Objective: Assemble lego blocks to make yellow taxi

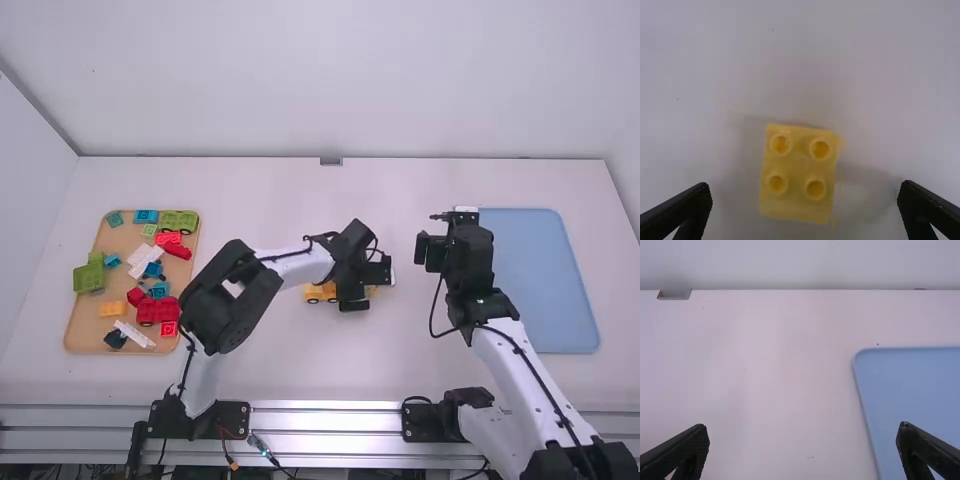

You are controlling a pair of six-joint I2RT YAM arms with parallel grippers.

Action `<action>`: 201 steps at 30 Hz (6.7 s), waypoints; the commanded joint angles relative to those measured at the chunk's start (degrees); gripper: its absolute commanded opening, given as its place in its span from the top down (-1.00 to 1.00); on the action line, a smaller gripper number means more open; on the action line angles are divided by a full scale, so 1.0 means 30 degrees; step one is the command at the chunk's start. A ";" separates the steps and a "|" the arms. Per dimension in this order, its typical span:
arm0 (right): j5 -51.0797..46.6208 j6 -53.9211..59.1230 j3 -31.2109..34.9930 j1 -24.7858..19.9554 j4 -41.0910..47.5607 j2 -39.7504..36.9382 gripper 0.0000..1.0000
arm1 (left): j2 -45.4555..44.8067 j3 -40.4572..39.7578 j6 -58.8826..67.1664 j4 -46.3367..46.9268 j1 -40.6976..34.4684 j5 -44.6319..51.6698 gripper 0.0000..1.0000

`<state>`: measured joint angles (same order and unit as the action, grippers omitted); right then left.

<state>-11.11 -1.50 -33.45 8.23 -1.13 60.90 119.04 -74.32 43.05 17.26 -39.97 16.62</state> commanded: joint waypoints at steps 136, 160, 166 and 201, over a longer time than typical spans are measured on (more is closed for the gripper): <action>0.3563 -3.7303 -1.0710 0.5719 1.3464 1.7952 0.45 | -1.3573 1.6495 -0.9996 -2.2396 1.4571 0.8174 -0.98; 0.3701 -3.4330 -1.2058 0.5136 1.4666 1.7624 -0.98 | -1.3573 1.6495 -0.9989 -2.2345 1.4579 0.8167 -0.98; 0.3971 -3.0163 -1.5344 0.4320 1.8302 1.7048 -0.95 | -1.3573 1.6495 -0.9989 -2.2338 1.4571 0.8167 -0.98; 1.4571 2.3686 -2.2964 -0.0109 1.8506 1.6786 -0.97 | -1.3573 1.6495 -0.7956 -2.2484 1.4426 1.1395 -0.98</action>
<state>17.91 50.50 -101.60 7.90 51.81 112.38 79.15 -24.99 14.70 -50.46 3.16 44.25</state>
